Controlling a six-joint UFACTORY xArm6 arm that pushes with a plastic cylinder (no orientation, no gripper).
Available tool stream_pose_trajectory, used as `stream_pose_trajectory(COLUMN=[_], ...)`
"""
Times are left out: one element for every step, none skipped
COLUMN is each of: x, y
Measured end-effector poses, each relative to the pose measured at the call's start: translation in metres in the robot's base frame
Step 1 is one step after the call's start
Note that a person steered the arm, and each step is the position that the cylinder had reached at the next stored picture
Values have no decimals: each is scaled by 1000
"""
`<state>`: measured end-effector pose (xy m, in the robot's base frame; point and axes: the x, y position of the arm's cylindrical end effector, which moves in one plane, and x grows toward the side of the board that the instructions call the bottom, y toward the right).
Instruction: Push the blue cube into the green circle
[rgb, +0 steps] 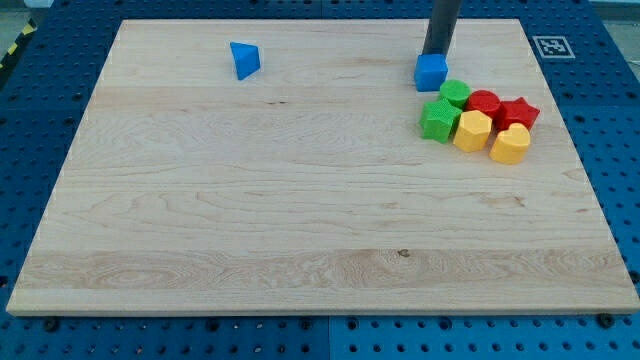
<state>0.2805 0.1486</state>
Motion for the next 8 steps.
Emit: stream_pose_trajectory(x=[0, 1, 12, 20, 20, 23, 22, 22], y=[-32, -52, -58, -35, -31, -26, -16, 3])
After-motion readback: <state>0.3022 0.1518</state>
